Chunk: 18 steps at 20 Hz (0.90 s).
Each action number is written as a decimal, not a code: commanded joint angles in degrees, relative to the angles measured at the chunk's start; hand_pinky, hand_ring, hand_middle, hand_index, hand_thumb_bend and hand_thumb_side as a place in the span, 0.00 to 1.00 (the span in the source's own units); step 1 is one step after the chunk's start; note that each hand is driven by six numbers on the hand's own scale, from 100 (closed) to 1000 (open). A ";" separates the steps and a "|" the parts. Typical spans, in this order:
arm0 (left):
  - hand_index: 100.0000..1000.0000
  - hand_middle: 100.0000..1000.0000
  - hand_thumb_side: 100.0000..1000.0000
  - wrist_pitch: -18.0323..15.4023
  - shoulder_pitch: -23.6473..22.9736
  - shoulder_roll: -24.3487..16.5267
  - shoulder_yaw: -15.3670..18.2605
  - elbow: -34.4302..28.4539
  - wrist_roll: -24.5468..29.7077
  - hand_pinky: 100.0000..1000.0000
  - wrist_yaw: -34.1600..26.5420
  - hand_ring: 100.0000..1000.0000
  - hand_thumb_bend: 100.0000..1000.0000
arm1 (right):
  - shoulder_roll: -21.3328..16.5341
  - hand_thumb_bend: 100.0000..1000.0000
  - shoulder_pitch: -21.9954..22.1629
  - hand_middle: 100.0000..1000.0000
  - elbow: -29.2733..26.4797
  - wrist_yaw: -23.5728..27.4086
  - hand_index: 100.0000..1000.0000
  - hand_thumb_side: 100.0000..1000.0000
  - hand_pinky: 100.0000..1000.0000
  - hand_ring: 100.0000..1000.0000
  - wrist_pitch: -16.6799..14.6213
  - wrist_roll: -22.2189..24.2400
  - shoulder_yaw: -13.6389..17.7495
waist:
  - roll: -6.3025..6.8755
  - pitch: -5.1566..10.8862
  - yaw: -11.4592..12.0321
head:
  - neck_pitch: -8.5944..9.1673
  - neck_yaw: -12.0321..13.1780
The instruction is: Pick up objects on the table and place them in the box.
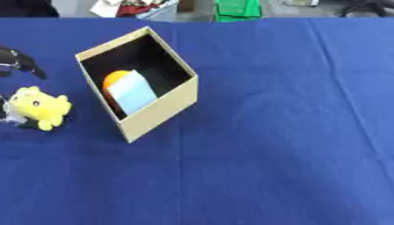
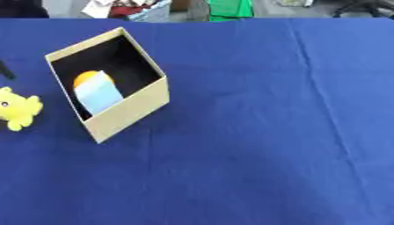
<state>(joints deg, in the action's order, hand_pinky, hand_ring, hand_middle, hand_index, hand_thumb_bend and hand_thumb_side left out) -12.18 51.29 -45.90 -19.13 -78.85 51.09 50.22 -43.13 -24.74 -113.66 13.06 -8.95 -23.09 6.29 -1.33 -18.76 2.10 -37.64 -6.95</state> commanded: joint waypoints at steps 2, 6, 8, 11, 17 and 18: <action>0.89 0.83 0.51 -1.62 0.67 -1.25 0.86 0.32 0.87 0.86 1.29 0.87 0.48 | -1.02 0.00 -0.74 0.78 -0.93 0.45 0.91 0.80 0.84 0.84 -0.02 0.22 0.46 | -0.05 0.80 -0.10 | 0.87 0.17; 0.89 0.83 0.51 -1.48 0.75 -0.78 0.95 1.18 0.87 0.86 1.94 0.87 0.45 | -0.91 0.00 -0.84 0.78 -0.93 0.59 0.91 0.80 0.85 0.84 -0.06 0.34 0.47 | -0.22 0.53 -0.24 | 1.07 0.23; 0.89 0.83 0.51 -1.45 0.76 -0.51 0.95 1.92 0.87 0.86 2.40 0.87 0.44 | -0.86 0.00 -0.85 0.78 -0.93 0.65 0.91 0.80 0.85 0.85 -0.11 0.34 0.52 | -0.30 0.40 -0.31 | 1.17 0.22; 0.89 0.83 0.50 -1.56 0.90 -0.16 0.83 3.11 0.87 0.85 3.09 0.87 0.43 | -0.76 0.00 -0.89 0.78 -0.93 0.80 0.91 0.80 0.85 0.84 -0.14 0.25 0.59 | -0.37 0.30 -0.38 | 1.25 0.25; 0.89 0.83 0.50 -2.04 1.17 0.35 0.77 4.54 0.87 0.85 3.76 0.87 0.42 | -0.71 0.00 -0.90 0.78 -0.93 0.99 0.91 0.80 0.85 0.84 -0.14 0.22 0.62 | -0.43 0.26 -0.43 | 1.33 0.31; 0.89 0.83 0.50 -2.08 1.18 0.36 0.78 4.58 0.87 0.85 3.79 0.87 0.42 | -0.71 0.00 -0.90 0.78 -0.93 1.00 0.91 0.80 0.85 0.84 -0.14 0.22 0.63 | -0.44 0.26 -0.43 | 1.33 0.31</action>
<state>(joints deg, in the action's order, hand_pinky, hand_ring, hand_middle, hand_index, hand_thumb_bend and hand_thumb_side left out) -12.69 51.23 -44.33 -19.14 -73.98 50.68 53.71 -42.68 -24.98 -113.66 13.77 -8.94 -22.88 6.31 -1.86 -19.49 1.73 -37.14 -6.68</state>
